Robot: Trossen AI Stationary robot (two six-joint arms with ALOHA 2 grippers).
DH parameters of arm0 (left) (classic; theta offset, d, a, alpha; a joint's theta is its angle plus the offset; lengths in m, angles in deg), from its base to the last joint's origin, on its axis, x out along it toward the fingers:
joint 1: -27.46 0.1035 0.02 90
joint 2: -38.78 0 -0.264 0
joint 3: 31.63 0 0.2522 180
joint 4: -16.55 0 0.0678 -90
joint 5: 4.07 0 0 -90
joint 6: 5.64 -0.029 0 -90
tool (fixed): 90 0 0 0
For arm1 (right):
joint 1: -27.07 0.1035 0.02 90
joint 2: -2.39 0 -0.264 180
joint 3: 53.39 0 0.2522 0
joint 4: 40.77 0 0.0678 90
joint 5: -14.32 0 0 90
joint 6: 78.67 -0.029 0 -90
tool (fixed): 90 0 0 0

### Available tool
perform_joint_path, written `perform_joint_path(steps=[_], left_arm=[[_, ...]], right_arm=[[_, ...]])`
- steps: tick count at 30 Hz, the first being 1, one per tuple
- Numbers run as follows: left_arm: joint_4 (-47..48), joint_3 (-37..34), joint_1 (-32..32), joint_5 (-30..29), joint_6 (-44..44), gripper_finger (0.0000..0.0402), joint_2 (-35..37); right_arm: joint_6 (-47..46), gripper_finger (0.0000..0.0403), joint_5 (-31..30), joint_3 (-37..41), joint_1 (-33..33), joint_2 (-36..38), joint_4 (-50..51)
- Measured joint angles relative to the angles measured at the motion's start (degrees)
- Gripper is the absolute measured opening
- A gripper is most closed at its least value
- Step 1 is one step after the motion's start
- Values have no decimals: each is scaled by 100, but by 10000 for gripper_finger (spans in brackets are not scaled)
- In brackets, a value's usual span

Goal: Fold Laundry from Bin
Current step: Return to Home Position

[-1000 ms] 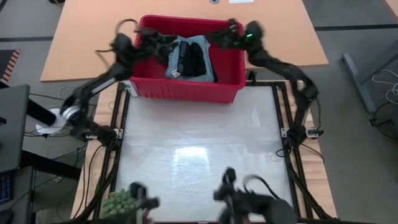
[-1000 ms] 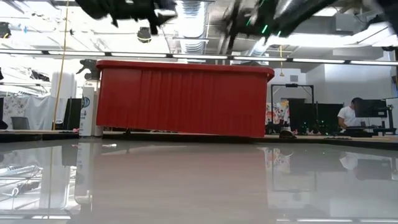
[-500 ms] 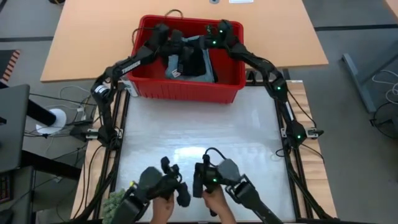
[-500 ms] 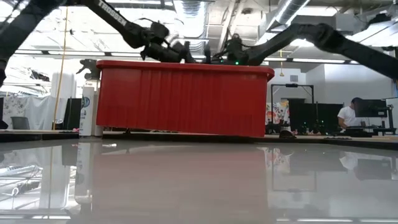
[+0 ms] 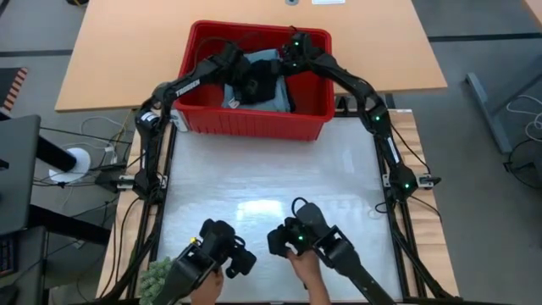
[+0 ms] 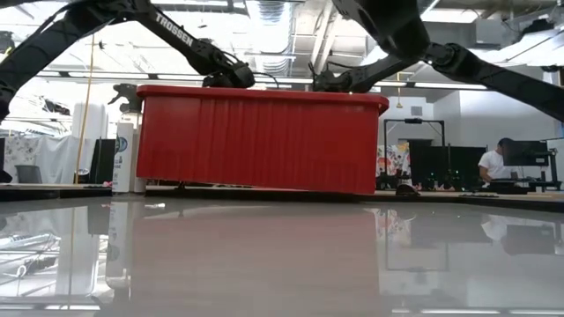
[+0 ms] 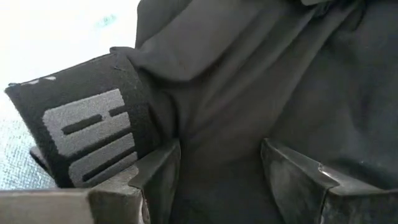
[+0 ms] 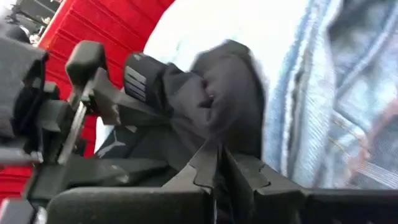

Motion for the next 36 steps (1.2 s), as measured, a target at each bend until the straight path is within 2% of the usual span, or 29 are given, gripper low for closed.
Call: perform_joint_path(steps=[5, 9, 14, 20, 21, 23, 24, 27, 29, 32, 36], left_arm=[[-66, 110, 12, 424, 17, 217, 95], [-54, 472, 15, 451, 178, 217, 253], [131, 1280, 18, 464, 165, 217, 310], [770, 2788, 12, 615, -22, 217, 343], [740, 2833, 12, 711, -14, 217, 421], [650, 2496, 33, 1151, 163, 217, 827], [693, 2397, 39, 1449, 128, 217, 1023], [942, 2216, 19, 2502, -461, 217, 1686], [1040, 2174, -3, 2999, -665, 217, 2134], [1040, 2127, -112, 3185, -621, 217, 2847], [1417, 2132, -438, 3152, -969, 217, 3913]], right_arm=[[52, 46, -102, -7, -57, 33, 192], [-56, 37, -925, -7, -134, 172, 584], [242, 27, -822, 2, -277, 514, 505], [613, 35, -653, -9, -413, 1495, 428], [641, 38, -654, -9, -422, 1629, 437], [840, 41, -517, -9, -437, 1937, 529], [1052, 42, -266, -5, -443, 2110, 635], [1723, 40, 547, 0, -384, 2806, 1205], [2195, 37, 942, -4, -325, 3362, 1764], [3008, 31, 1306, -5, -171, 4162, 2679], [3643, 27, 1433, 54, 199, 5165, 3830]])
